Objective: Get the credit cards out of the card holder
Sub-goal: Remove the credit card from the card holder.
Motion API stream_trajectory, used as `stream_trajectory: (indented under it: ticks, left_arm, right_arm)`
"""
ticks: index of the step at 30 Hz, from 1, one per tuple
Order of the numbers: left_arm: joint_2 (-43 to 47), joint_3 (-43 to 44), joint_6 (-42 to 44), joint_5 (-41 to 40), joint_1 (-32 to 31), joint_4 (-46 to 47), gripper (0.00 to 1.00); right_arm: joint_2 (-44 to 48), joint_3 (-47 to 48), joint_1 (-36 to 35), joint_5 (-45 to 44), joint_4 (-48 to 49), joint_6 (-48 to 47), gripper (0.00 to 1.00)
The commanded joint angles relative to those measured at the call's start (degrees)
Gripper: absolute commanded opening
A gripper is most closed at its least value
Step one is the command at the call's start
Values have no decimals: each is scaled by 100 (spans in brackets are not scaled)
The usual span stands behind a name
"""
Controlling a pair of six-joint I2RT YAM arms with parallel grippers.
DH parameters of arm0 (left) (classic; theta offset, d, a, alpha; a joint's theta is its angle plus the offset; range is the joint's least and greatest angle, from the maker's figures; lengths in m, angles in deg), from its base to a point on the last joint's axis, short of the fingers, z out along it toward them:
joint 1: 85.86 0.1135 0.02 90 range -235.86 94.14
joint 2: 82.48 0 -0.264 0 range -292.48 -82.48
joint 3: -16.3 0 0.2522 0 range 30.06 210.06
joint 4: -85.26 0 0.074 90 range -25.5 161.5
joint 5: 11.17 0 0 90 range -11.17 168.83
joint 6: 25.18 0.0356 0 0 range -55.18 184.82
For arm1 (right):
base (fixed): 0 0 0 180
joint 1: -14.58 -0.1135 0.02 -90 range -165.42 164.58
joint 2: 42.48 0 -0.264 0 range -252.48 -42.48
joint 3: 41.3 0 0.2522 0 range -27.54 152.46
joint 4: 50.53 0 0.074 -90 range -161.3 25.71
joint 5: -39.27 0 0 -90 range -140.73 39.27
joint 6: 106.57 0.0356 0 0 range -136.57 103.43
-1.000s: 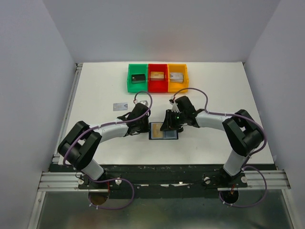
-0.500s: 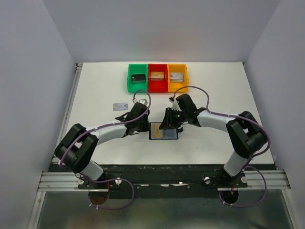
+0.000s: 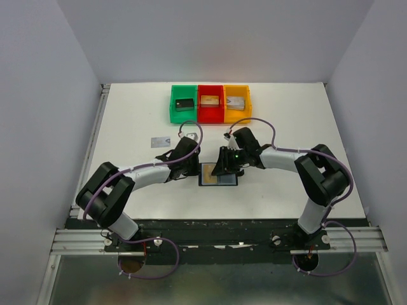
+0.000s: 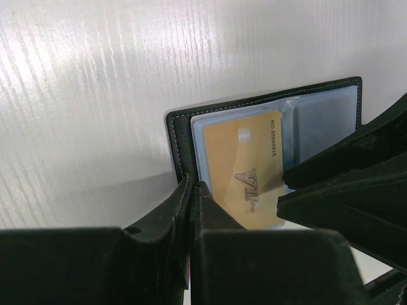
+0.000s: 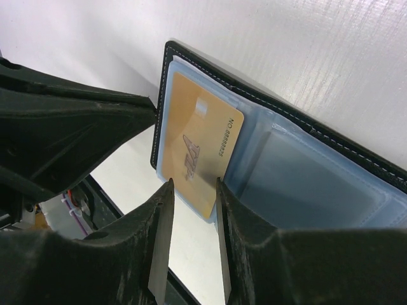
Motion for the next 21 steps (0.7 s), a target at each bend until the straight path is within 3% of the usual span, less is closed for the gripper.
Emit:
stream_trajectory:
  ticks: [1, 21]
  left_arm:
    - [-136, 57, 59, 188, 32, 90, 13]
    - [40, 74, 59, 135, 32, 177, 12]
  right_arm:
    - [-99, 90, 10, 2, 9, 2, 41]
    - [-29, 47, 10, -86, -9, -78, 43]
